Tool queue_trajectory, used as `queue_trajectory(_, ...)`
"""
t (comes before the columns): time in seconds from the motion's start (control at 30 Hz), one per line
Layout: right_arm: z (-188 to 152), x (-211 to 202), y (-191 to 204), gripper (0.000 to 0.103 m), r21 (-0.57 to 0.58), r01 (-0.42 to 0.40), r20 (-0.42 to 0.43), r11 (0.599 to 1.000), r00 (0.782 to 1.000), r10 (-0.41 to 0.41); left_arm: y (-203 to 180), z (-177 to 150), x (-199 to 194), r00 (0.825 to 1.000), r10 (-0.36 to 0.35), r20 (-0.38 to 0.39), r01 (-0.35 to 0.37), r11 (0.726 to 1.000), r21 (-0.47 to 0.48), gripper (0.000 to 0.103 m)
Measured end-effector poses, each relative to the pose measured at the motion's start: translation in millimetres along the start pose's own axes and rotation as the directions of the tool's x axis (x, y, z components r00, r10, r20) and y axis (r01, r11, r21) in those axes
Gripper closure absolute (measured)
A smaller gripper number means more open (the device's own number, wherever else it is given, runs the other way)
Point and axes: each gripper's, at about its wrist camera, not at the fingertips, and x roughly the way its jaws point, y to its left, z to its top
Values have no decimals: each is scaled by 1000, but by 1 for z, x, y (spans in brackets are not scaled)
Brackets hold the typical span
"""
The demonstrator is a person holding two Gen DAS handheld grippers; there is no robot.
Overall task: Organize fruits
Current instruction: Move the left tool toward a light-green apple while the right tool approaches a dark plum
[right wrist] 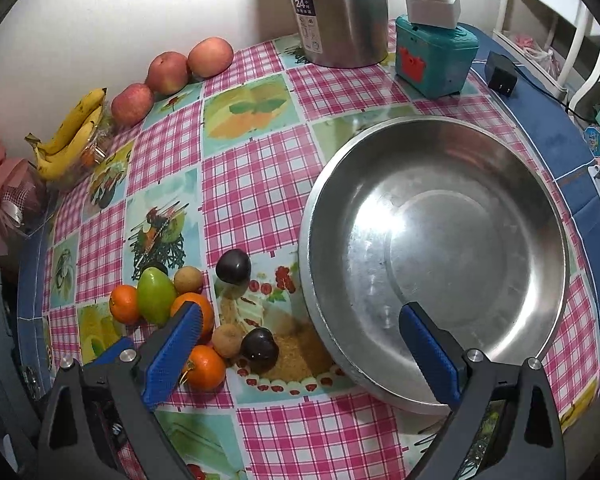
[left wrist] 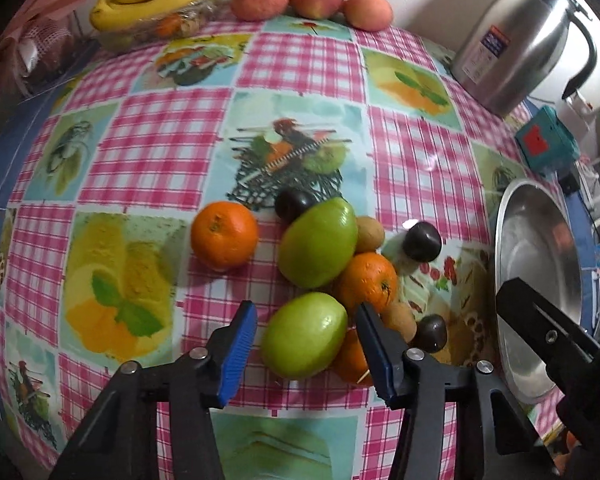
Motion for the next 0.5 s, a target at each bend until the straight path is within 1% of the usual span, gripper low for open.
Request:
queue_trajectory(0.07, 0, 0, 0, 4, -4, 1, -1, 1000, 1000, -1, 0, 0, 2, 1000, -7, -6, 7, 1000, 0, 49)
queue_trajectory(0.17, 0, 1, 1, 4, -8, 1, -3, 1000, 1000, -1, 1, 0, 0, 1000, -2, -6, 2, 1000, -10, 55)
queue_trajectory(0.5, -1, 3, 6, 4, -30, 3, -9, 1000, 1000, -3, 10, -1, 0, 1000, -29, -11, 29, 998, -54, 56)
